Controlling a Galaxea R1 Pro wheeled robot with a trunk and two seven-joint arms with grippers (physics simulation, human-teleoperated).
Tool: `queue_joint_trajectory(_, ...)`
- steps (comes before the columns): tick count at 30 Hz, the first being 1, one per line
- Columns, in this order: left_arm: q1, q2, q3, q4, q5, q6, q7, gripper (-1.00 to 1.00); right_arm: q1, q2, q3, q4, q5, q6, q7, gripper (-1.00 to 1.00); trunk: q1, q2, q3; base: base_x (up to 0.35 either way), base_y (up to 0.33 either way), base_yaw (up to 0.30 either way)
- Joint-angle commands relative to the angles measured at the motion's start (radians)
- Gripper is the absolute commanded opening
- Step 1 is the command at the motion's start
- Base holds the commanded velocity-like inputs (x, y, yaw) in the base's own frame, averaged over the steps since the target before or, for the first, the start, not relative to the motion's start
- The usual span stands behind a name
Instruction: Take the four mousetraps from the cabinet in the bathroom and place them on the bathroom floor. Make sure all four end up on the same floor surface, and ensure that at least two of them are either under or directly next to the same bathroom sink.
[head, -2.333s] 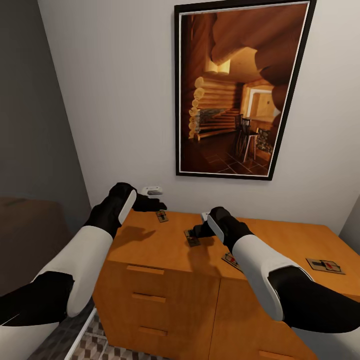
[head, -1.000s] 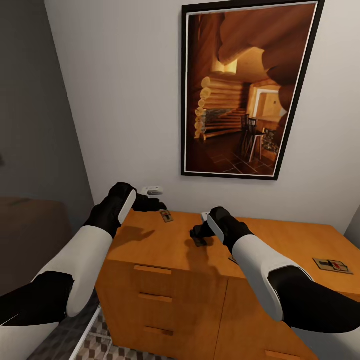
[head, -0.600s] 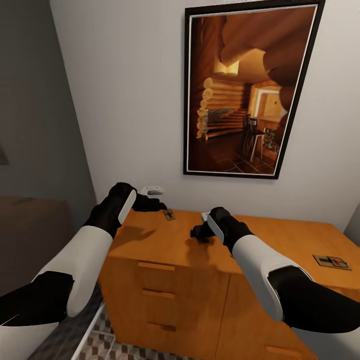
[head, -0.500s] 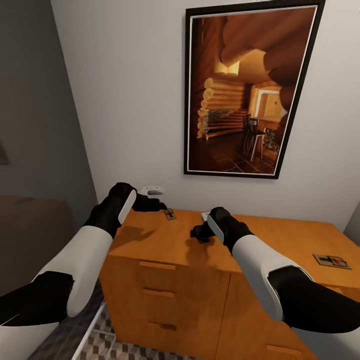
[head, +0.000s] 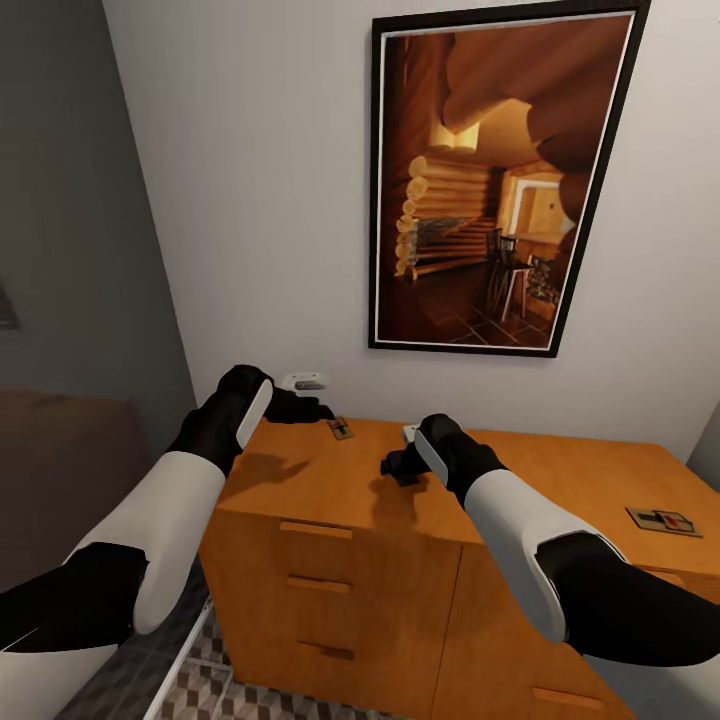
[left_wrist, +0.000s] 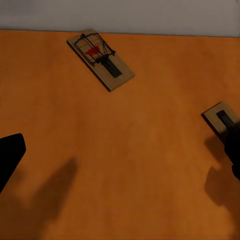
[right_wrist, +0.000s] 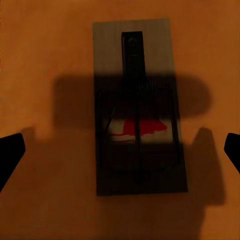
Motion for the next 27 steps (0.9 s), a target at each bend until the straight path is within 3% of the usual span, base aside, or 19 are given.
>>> queue_joint_trajectory(1, -0.001, 0.001, -0.002, -0.001, 0.01, 0.005, 0.006, 1.0, -0.001, 0.0, 0.004, 0.0, -0.008, 0.003, -0.004, 1.0, 0.0, -0.001, -0.001, 0.0, 0.0, 0.0)
queue_joint_trajectory(27, -0.001, 0.0, -0.002, -0.001, 0.01, 0.004, 0.005, 1.0, -0.002, 0.0, 0.003, 0.041, -0.008, -0.035, -0.019, 1.0, 0.0, -0.001, -0.001, 0.0, 0.0, 0.0)
